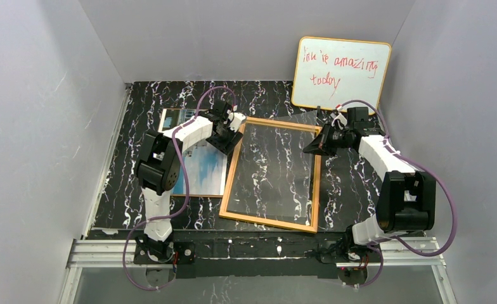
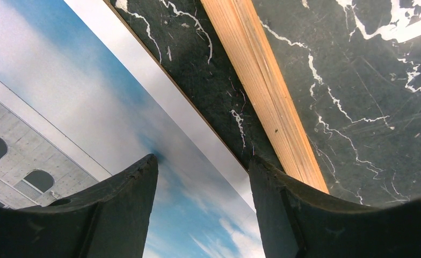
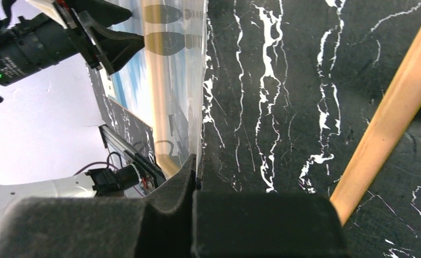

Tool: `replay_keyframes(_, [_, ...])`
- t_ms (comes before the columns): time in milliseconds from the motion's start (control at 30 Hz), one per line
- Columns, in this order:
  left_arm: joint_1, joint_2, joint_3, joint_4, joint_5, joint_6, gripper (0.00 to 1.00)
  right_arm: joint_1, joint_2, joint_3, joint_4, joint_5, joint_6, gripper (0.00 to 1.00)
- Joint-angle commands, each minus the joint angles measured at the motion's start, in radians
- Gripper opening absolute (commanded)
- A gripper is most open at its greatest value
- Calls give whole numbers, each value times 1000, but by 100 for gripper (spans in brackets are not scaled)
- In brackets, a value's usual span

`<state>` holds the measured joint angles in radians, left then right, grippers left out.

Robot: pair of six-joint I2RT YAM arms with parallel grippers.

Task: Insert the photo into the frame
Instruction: Place the photo frame item in the photo frame.

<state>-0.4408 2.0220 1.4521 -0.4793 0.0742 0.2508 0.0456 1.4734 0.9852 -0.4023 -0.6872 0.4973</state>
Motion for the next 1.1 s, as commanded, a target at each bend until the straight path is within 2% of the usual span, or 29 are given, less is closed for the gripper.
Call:
replay_keyframes(0, [-2,12,-23,-64,27,-3,61,-4,12,10,-46,28,-45,1])
replay_keyframes(333, [-3,15,-20,-64,29,-2,60,-4,31,31,-104,67,-70,1])
replay_keyframes(967, [-6,23,-16,-64,31,3,60,-4,51,43,-126,117,-75,1])
replay_keyframes(1067, [-7,26,-15,-64,33,4,60,-4,41,36,-96,88,-66,1])
